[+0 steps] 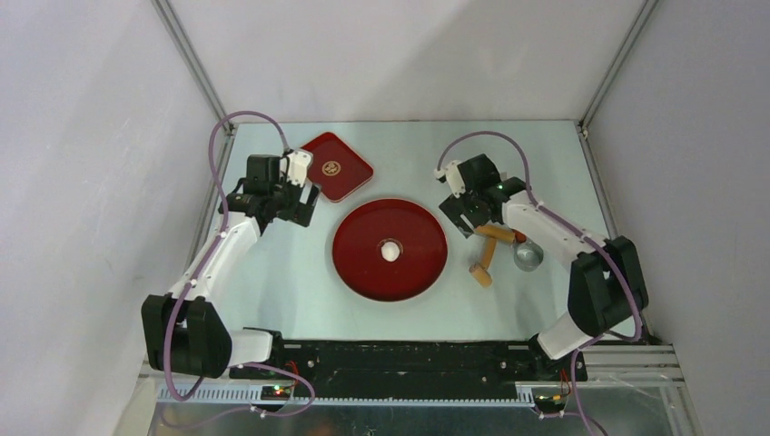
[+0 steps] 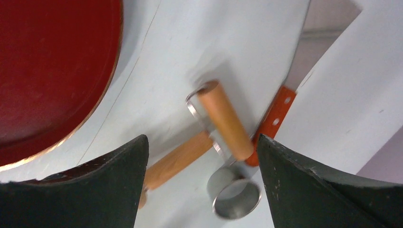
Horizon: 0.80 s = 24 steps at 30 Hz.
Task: Roll out the dumpling wrappers from the dough
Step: Pick up the rolling pin from the center of the board.
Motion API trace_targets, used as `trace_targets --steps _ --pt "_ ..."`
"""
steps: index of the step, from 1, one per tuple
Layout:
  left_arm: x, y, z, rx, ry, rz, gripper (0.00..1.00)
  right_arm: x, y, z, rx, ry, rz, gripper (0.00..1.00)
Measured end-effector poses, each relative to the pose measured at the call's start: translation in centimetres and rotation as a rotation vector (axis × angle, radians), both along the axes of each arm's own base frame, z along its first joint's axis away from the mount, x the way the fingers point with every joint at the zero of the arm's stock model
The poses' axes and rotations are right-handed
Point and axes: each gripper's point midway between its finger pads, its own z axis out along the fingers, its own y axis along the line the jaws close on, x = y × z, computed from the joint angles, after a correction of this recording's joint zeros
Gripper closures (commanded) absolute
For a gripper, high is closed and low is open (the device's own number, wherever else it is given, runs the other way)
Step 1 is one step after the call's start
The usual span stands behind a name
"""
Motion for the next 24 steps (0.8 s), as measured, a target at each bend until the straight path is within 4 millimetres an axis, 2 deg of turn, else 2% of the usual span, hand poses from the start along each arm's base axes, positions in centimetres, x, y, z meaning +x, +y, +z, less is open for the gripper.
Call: trace_targets --steps 3,5,8,10,12,14,18,24 --pt "0.1 -0.2 0.1 -0.012 -0.003 -0.008 0.0 -2.2 -0.8 0.4 0.047 0.072 -0.052 0.13" --pt "0.1 -0.4 0.1 -0.019 -0.004 -0.012 0.0 -3.1 -1.9 -0.1 0.079 0.134 -0.109 0.14" --pt "0.1 -0.5 0.0 -0.026 -0.004 -0.011 0.0 -3.7 -4.4 -1.4 0.129 0.218 -0.229 0.15" --pt "0.0 -0.5 -0.1 -0.029 -0.004 -0.012 0.0 -3.7 -5.8 -2.5 0.171 0.272 -0.313 0.23" --pt "-0.1 -0.5 -0.4 -0.029 0.0 -0.011 0.0 -3.7 -6.8 -3.8 0.208 0.327 -0.38 0.26" --pt "-0.2 -0.5 -0.4 -0.033 0.0 -0.008 0.0 -4.0 -6.7 -5.0 0.244 0.387 -0.416 0.27" --pt "-0.3 -0.5 0.1 -0.038 -0.017 -0.008 0.0 -5.1 -5.2 -6.8 0.316 0.508 -0.438 0.27" --pt "-0.3 -0.7 0.8 -0.057 -0.036 -0.011 0.0 -5.1 -4.1 -7.3 0.368 0.553 -0.455 0.29"
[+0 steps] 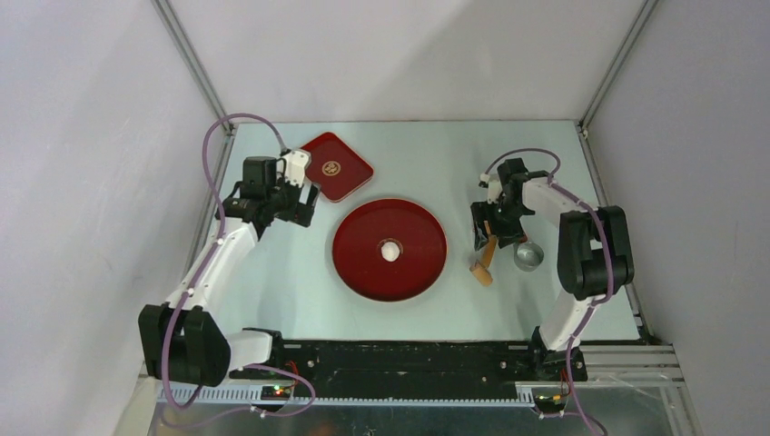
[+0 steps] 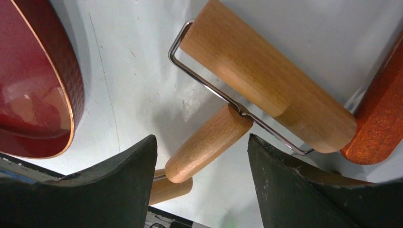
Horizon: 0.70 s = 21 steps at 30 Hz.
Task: Roll out the dumpling wrappers from the dough
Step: Pick up the rolling pin from the center of the board.
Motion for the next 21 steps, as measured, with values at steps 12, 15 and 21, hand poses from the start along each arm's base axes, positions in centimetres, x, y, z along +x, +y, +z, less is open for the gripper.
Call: trace_targets --steps 12,15,21 --pt "-0.1 0.0 1.5 -0.039 -0.049 0.007 0.0 0.5 -0.2 -1.8 -0.041 0.037 0.004 0.7" --pt "-0.1 0.0 1.9 -0.051 -0.063 0.011 0.0 0.5 0.2 -1.9 -0.066 0.023 0.048 0.9" --pt "0.2 -0.7 2.3 -0.09 -0.064 0.0 0.0 0.9 0.8 -0.9 -0.135 -0.056 0.149 1.0"
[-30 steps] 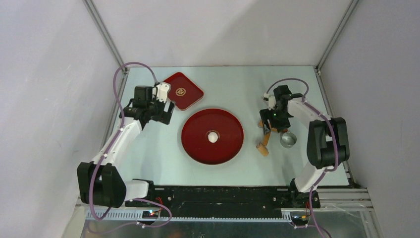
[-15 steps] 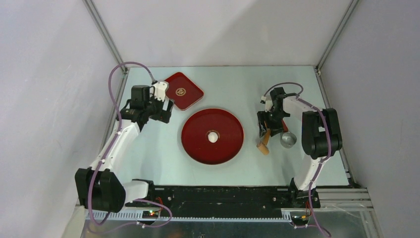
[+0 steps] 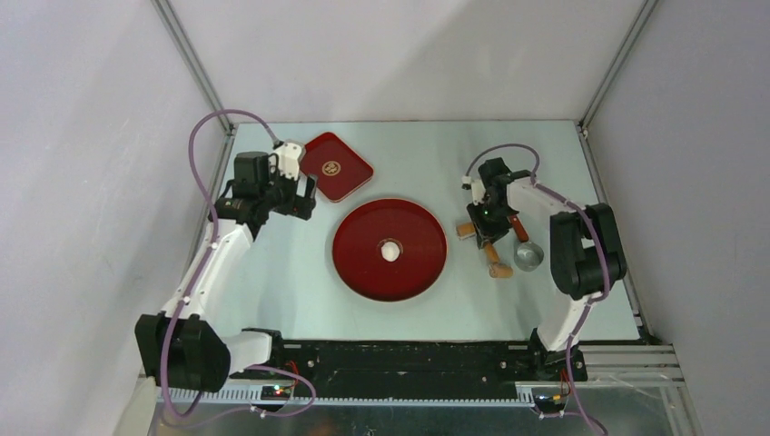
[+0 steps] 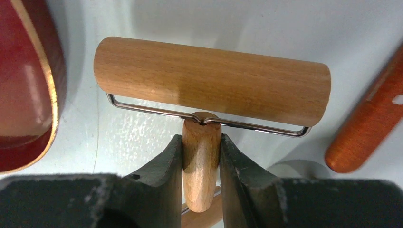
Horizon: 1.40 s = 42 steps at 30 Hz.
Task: Roll out the dumpling wrappers from the dough
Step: Pick up the rolling pin from the center of the board.
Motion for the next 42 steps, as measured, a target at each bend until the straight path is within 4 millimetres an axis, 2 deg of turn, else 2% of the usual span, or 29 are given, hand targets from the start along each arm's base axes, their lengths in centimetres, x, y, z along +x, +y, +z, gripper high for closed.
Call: trace_targets --steps 2,6,8,10,13,16,19,23,27,31,34,37,42 --pt "0.7 -0.6 0.7 -0.016 -0.006 -0.016 0.0 0.3 0.4 1.2 -0.024 -0.056 0.05 1.0" --pt "2.9 -3.1 3.2 -0.034 -0.037 -0.083 0.0 1.0 2.1 5.7 -0.041 -0.239 0.197 1.0" --pt "4.1 -5.3 5.0 -0.048 -0.057 -0.142 0.0 1.2 3.0 8.1 -0.029 -0.33 0.258 1.0" --pt "5.1 -8.4 7.1 -0.079 -0.077 -0.221 0.0 1.4 3.7 11.2 -0.01 -0.441 0.319 1.0" --pt "5.7 -12.4 9.4 -0.162 -0.079 -0.32 0.0 1.2 4.2 14.3 0.012 -0.547 0.368 1.0" --pt "5.3 -16.1 10.7 -0.279 -0.041 -0.414 0.0 0.7 4.9 16.8 0.046 -0.629 0.405 1.0" --pt "4.7 -19.0 10.9 -0.39 0.033 -0.482 0.0 -0.1 5.7 18.5 0.097 -0.708 0.43 1.0" --pt "2.9 -22.0 8.9 -0.471 0.171 -0.529 0.0 -2.4 7.4 18.8 0.145 -0.747 0.514 1.0" --pt "-0.1 -25.4 7.8 -0.491 0.261 -0.607 0.0 -4.1 9.5 18.3 0.193 -0.729 0.593 1.0" --pt "-3.5 -28.7 7.9 -0.49 0.295 -0.71 0.0 -4.6 10.2 18.1 0.212 -0.718 0.621 1.0" --pt "-5.0 -30.1 7.7 -0.485 0.314 -0.757 0.0 -4.8 10.5 18.1 0.223 -0.713 0.629 1.0" --pt "-5.2 -30.6 6.9 -0.482 0.336 -0.763 0.0 -5.1 10.7 18.1 0.236 -0.708 0.64 1.0" --pt "-4.9 -31.2 4.4 -0.479 0.408 -0.76 0.01 -5.5 11.1 18.0 0.25 -0.702 0.661 1.0"
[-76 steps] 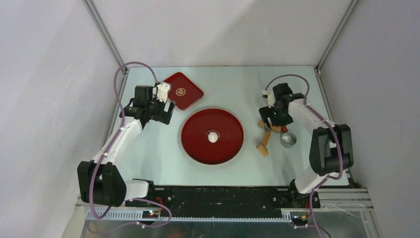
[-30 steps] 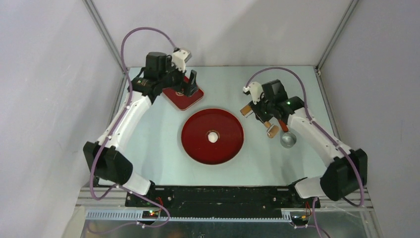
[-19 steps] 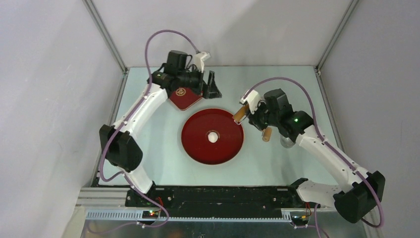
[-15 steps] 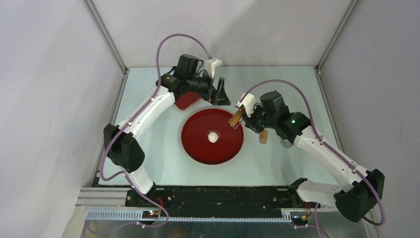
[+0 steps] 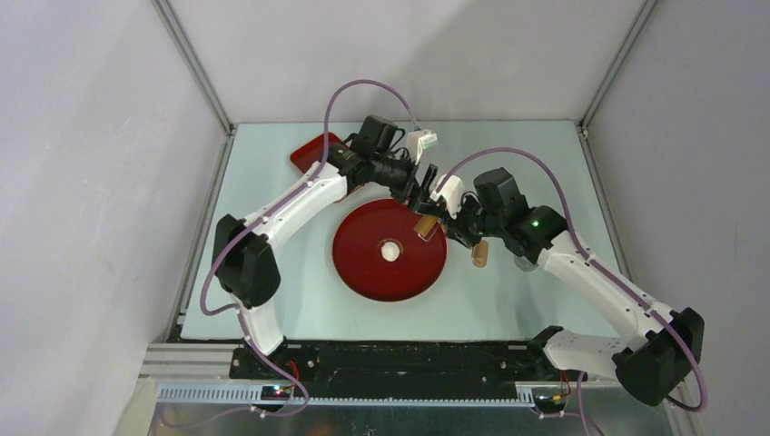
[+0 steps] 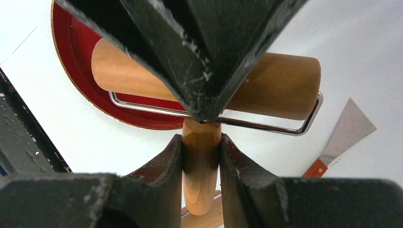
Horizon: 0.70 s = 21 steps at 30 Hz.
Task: Roll out the dumpling wrappers from the dough
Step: Pick up the rolling pin from the center of the board.
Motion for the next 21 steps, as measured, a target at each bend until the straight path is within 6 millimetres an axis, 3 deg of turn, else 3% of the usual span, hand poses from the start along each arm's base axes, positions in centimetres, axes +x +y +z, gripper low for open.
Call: trace_targets --steps 6,12,18,21 --pt "-0.8 -0.7 -0.8 -0.007 0.043 -0.039 0.07 -0.2 0.2 -0.1 -0.003 -0.002 0.012 1.0" --pt "-1.5 -1.2 -1.3 -0.016 0.075 -0.072 0.21 -0.5 0.5 0.0 -0.007 -0.007 0.028 1.0" --pt "-2.5 -1.7 -1.5 -0.027 0.113 -0.112 0.48 -0.9 0.8 -0.5 -0.035 -0.018 0.039 1.0" --pt "-3.1 -1.8 -1.3 -0.042 0.131 -0.136 0.71 -0.9 0.9 -0.5 -0.046 -0.026 0.038 1.0"
